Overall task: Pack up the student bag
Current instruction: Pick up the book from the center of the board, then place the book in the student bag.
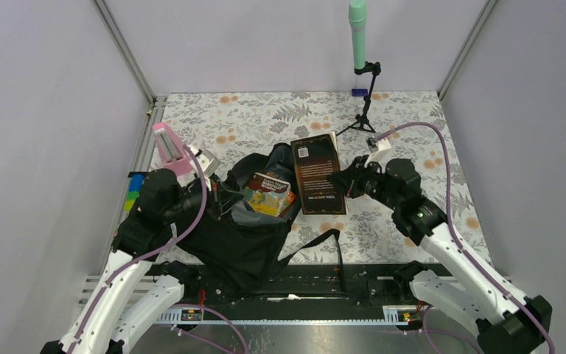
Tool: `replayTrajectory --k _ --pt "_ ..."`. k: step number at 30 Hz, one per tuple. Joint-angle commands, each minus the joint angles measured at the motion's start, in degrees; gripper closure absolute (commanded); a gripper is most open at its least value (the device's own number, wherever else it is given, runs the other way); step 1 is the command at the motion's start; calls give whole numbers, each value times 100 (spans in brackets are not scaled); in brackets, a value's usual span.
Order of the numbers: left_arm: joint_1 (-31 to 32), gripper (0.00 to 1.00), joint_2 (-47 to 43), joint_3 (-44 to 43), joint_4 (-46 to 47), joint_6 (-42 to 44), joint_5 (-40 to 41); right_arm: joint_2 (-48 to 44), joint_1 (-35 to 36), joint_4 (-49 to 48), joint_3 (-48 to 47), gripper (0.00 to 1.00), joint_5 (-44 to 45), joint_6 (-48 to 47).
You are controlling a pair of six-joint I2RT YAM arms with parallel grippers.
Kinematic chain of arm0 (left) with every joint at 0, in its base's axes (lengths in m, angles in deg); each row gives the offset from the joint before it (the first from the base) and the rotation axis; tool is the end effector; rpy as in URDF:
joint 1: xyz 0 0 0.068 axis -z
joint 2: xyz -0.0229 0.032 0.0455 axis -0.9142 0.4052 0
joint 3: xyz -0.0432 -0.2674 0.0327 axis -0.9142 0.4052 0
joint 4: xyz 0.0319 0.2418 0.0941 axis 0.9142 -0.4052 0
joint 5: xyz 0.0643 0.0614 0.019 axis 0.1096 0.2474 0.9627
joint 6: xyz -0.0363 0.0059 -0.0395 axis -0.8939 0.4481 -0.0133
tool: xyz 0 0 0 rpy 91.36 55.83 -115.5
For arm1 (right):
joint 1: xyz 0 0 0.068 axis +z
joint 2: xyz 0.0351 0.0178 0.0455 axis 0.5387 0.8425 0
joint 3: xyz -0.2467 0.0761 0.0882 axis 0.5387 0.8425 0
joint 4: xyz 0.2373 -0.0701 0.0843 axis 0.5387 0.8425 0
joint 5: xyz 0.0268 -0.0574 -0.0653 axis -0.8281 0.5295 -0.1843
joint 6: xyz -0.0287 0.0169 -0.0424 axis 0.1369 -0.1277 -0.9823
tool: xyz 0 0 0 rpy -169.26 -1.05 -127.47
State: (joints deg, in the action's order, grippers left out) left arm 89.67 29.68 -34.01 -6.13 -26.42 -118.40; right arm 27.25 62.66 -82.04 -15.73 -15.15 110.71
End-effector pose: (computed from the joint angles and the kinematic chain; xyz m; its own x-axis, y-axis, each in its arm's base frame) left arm 0.1158 -0.0707 0.3517 -0.3828 0.0381 -0.9231 0.7495 0.5970 -0.2862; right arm 0.1658 0.1053 0.3243 -0.4125 0.2421 -0.8782 -0.5606 0.6924 0.4542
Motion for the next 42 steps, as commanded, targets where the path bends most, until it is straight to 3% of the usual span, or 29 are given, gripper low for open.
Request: replayTrajectory --k 1,5,16,18,22,24,27,31,38,42 --pt "42 100 -511 215 653 -103 -113 458 16 -1788 -111 100 -750 201" --pt "42 100 -753 436 614 -220 -39 1215 37 -2341 -366 100 -1332 347" --pt "42 100 -745 407 520 -163 -75 2873 459 -2350 -986 100 -2446 -112" --pt "38 100 -764 371 494 -165 335 2937 463 -2091 -1040 100 -2562 -189" --pt "42 100 -830 368 509 -189 1886 2949 465 -1186 -1182 100 -2850 -654" --pt "42 100 -827 427 651 -178 2105 3114 463 -841 -1361 100 -3131 -824" --pt "42 100 -704 386 857 -162 1758 3485 486 -519 -1714 100 -3587 -914" --pt "38 100 -435 163 855 -11 1464 3962 666 100 -2272 100 -3505 -1226" --pt "42 100 -239 54 1097 129 1352 4969 962 110 -2874 100 -3436 -970" --pt "42 100 -70 25 1304 49 871 5707 1284 -335 -3286 100 -3426 -489"
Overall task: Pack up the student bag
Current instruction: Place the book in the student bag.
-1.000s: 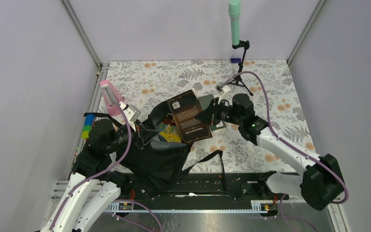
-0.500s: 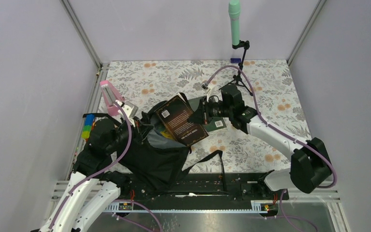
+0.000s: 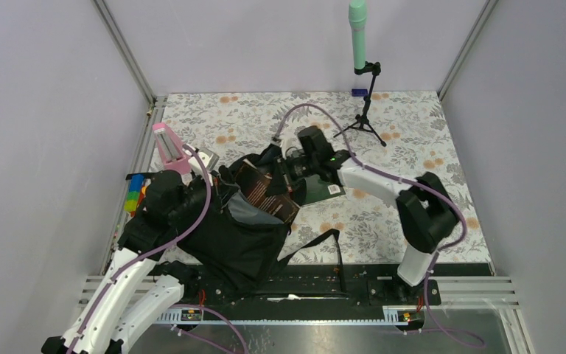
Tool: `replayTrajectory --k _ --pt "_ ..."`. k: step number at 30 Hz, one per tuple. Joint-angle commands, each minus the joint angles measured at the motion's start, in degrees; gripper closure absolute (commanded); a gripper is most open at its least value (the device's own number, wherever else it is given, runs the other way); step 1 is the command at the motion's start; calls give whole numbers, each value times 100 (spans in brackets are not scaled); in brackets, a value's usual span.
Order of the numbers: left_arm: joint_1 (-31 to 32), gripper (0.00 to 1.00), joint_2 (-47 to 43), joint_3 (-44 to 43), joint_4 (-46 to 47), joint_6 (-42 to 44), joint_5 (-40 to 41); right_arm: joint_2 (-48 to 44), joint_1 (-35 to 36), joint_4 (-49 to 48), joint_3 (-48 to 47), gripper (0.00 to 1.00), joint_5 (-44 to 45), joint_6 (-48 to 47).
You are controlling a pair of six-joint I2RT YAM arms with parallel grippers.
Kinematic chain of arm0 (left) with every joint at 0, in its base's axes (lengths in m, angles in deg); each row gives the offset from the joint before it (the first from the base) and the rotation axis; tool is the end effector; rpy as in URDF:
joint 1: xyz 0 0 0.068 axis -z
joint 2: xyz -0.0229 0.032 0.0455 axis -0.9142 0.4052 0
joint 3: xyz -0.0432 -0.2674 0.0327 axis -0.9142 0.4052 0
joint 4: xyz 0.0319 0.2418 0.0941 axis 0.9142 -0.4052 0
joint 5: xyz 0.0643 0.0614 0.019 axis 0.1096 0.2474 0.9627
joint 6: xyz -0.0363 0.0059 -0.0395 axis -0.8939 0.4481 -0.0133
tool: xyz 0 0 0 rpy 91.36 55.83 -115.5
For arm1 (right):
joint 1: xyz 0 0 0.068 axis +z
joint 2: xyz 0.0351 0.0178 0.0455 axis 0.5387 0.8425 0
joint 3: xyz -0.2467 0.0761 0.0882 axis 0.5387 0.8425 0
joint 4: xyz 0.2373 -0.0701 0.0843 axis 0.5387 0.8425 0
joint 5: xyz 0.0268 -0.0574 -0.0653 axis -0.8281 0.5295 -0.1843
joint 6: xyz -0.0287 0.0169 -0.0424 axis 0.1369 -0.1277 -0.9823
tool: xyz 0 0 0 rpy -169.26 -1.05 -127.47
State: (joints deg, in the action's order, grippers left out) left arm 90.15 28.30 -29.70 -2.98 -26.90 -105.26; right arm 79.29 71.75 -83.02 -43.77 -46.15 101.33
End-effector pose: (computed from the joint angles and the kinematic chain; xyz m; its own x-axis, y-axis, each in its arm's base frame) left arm 0.1228 -0.0669 0.3342 -0.3646 0.0103 -0.9311 0.6114 0.7569 -0.2311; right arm 0.2848 0.2638 0.2524 -0.6440 -0.2707 -0.7155 -0.7644 0.2665 0.5871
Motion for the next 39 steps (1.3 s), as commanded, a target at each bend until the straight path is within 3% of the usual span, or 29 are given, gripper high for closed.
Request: replayTrajectory --k 1,7,13,19,23,26,31,39 --pt "-6 100 113 -415 1025 69 -538 682 453 -473 -554 100 -355 613" --pt "-7 100 207 -389 1105 52 -574 1332 955 -999 -857 100 65 971" --pt "-6 100 152 -261 1171 0 -444 1244 1050 -1409 -383 99 850 1002" --pt "-8 100 169 -258 1067 8 -212 524 1041 -1407 -21 56 1243 740" --pt "-6 100 76 -241 1047 -47 112 -75 960 -955 75 36 1601 468" --pt "-6 100 23 -239 1006 -146 542 -520 719 -704 235 30 1648 575" --pt "-26 100 179 -412 707 -438 2005 -1419 61 -404 684 28 1432 645" --pt "-239 100 893 -1179 170 -680 3387 -2189 -1467 758 1259 24 1544 576"
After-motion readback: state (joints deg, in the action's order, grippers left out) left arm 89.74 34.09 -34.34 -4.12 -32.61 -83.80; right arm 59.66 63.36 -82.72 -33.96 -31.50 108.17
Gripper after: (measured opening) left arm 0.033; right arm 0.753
